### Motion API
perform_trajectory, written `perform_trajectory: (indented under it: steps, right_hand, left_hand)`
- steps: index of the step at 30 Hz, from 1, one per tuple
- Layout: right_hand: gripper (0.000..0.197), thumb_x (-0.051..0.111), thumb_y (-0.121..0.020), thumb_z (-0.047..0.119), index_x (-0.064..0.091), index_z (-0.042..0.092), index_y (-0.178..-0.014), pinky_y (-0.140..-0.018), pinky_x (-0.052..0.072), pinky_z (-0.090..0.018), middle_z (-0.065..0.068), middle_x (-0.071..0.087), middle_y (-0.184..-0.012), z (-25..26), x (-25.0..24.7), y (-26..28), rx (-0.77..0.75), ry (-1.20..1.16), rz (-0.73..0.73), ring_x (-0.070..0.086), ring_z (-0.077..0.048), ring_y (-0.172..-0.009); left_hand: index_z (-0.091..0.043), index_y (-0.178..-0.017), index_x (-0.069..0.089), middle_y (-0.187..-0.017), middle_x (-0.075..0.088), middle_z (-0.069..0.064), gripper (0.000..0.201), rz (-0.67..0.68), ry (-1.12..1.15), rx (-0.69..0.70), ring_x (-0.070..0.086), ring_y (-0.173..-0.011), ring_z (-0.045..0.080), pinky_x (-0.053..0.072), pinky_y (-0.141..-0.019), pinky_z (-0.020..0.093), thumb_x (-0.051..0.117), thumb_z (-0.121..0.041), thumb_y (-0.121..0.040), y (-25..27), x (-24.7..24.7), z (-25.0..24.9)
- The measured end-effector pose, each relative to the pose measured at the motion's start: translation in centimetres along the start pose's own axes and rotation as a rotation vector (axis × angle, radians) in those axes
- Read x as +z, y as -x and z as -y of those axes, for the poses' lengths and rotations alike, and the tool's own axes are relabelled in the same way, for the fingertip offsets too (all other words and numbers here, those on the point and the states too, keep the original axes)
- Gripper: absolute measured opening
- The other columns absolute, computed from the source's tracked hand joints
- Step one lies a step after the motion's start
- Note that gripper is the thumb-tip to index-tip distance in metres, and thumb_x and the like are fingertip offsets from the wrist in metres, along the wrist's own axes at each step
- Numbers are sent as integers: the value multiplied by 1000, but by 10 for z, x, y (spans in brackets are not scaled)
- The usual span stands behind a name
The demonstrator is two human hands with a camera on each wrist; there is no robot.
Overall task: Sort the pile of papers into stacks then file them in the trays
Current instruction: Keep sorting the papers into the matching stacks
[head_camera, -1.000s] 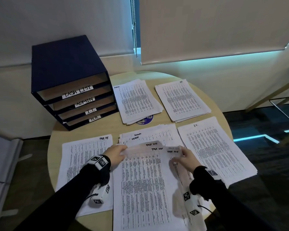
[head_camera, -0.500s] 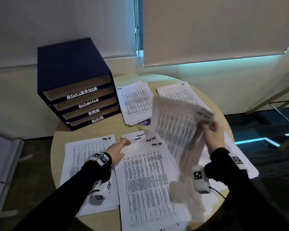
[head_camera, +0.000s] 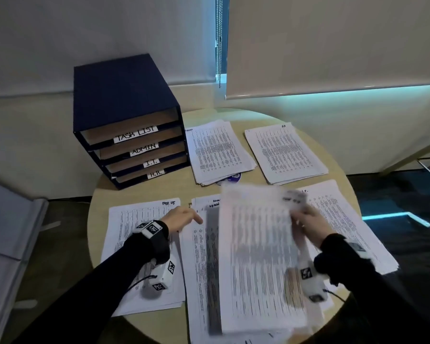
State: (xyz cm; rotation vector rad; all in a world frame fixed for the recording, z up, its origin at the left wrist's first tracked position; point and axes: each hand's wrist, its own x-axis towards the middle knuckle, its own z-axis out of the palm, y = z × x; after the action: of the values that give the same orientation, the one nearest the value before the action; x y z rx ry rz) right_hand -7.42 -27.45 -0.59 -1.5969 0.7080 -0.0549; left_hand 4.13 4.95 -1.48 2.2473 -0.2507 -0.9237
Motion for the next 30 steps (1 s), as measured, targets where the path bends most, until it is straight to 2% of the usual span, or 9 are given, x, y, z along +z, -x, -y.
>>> perform_trajectory:
  steps: [5,7,9,11,13,17,22,26,30]
  right_hand:
    - [17,52,-91,-6,58,10,-93,-70,48,-24,-5,64,-84,-34,47,6,90,151,284,60,-20,-77]
    - [19,50,-92,-6,56,12,-97,-64,47,-17,0,62,-82,-30,61,8,73,167,301,58,-13,-75]
    - [20,48,-93,-5,55,10,-105,-64,47,-16,0,61,-83,-29,70,4,49,203,285,57,-10,-74]
    - [23,49,-93,-2,56,9,-112,-79,52,-26,-8,66,-97,-27,74,1,20,262,282,62,-17,-84]
    - [26,51,-92,2,56,7,-118,-95,48,-42,-14,65,-112,-30,76,-2,10,326,283,62,-27,-100]
    - [24,57,-90,5,52,9,-113,-87,49,-38,-11,62,-97,-34,77,0,48,317,252,59,-27,-90]
    - [27,69,-84,17,51,16,-104,-75,48,-33,-10,60,-89,-50,74,11,55,307,140,58,-24,-78]
    - [22,72,-81,22,55,15,-94,-61,40,-26,-1,58,-77,-62,68,25,8,404,12,53,-15,-67]
    - [12,73,-78,17,61,14,-81,-71,49,-28,0,62,-72,-71,57,32,-7,443,-69,59,-19,-72]
  left_hand:
    - [-20,-94,75,-143,41,-4,59,100,61,-24,39,-134,19,23,-116,41,32,-61,-96,-2,0,-12]
    - [-16,-93,71,-121,54,-1,60,119,-20,-24,53,-110,17,39,-97,31,33,-62,-96,-2,1,-16]
    - [-20,-69,52,-73,45,-3,46,114,-90,12,44,-61,11,33,-59,22,39,-55,-97,-2,2,-22]
    - [-22,-64,35,-58,26,-5,44,98,-105,52,23,-45,9,21,-45,23,45,-50,-97,-2,0,-22]
    - [-24,-70,43,-56,28,-7,36,72,-84,66,24,-43,7,21,-41,19,47,-50,-96,-4,0,-20]
    - [-9,-80,64,-54,44,-15,36,45,-89,107,38,-52,5,30,-53,21,54,-39,-96,-7,3,-23]
    - [-13,-93,70,-100,63,-3,16,-34,-133,108,55,-97,11,35,-86,23,61,-27,-94,-13,6,-19]
    - [-13,-82,66,-104,63,-1,18,-83,-2,97,55,-99,13,33,-87,25,63,-28,-92,-15,9,-17]
    - [-17,-74,61,-106,63,0,23,-138,-28,105,56,-106,16,33,-87,25,60,-29,-94,-21,14,-10]
